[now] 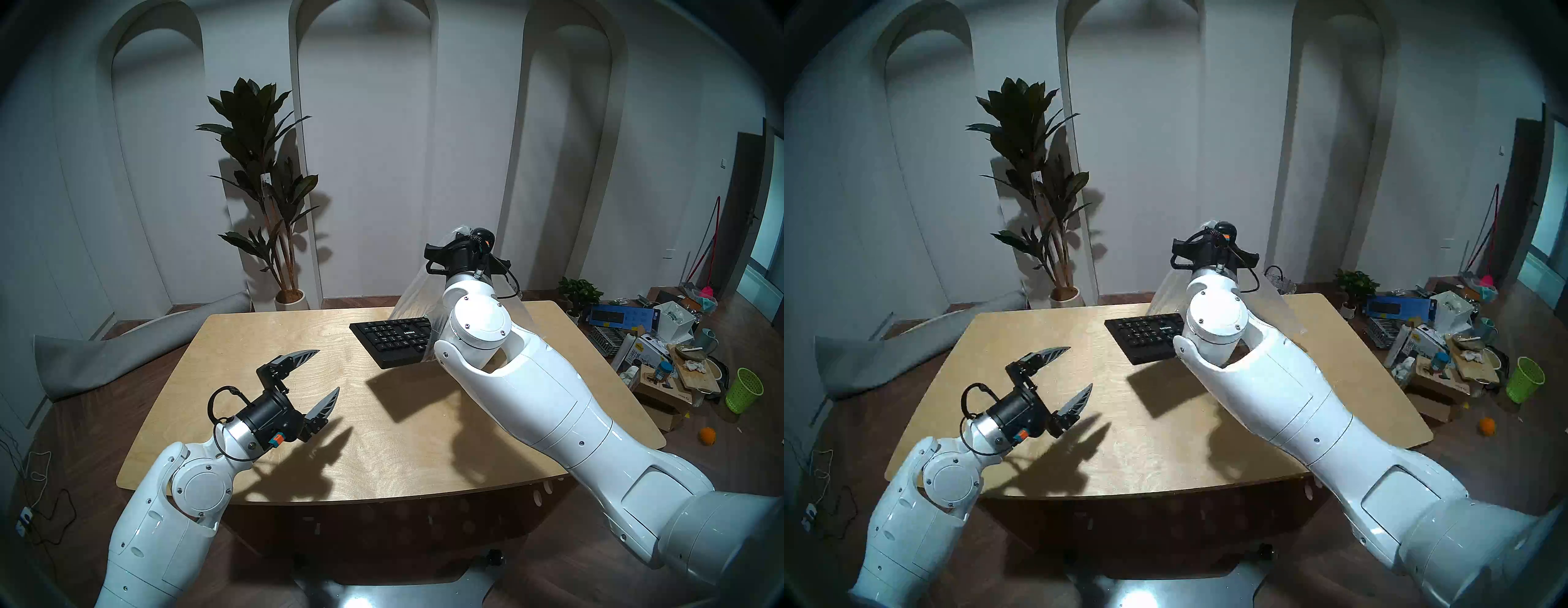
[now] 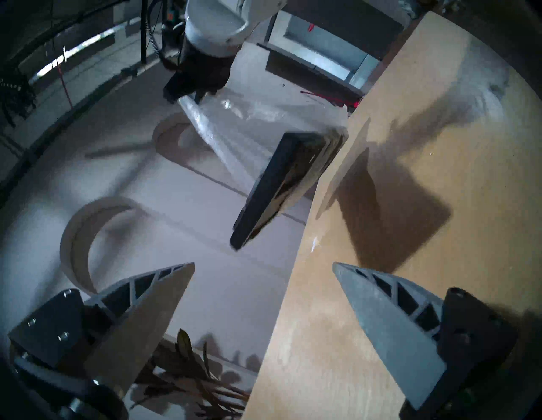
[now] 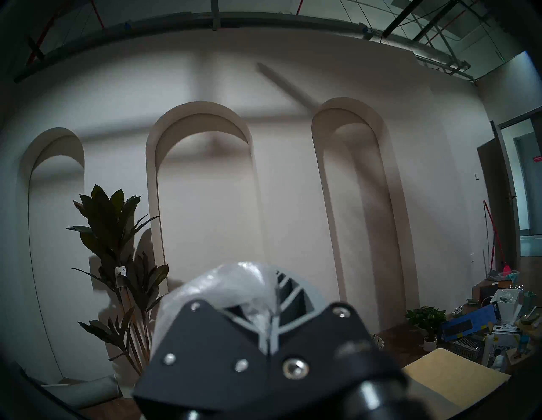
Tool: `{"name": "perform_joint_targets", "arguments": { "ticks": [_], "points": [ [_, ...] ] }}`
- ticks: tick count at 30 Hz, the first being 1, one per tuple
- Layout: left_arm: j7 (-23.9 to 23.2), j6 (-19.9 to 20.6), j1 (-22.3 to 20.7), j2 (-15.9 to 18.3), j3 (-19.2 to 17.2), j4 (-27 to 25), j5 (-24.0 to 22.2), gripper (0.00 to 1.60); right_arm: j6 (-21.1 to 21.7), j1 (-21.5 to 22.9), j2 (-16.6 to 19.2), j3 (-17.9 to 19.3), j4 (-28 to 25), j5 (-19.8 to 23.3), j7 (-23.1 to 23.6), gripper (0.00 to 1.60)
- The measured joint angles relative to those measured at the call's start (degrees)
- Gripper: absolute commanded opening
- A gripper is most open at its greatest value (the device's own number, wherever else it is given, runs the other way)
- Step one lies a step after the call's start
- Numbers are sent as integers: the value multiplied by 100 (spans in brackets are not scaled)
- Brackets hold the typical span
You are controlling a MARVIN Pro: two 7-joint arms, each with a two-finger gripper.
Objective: Unwrap the new keyboard and set the wrapping aside
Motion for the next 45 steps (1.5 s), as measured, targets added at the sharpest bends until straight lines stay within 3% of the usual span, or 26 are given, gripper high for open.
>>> {"name": "perform_joint_targets", "arguments": {
  "ticks": [19,27,35,45],
  "points": [
    [1129,-774,-634,99,634,3,2375,160,0,6,-10,3,-7,-4,1,0],
    [1764,-1058,-866,188,1082,290,3511,160,-1,11,-10,4,-18,-9,0,0],
    [2331,-1004,-1215,253,1358,607,4574,160,-2,12,-11,3,-25,-10,2,0],
    [3202,-522,-1690,362,1503,983,5703,160,-2,14,-11,3,-33,-14,2,0]
  ]
}}
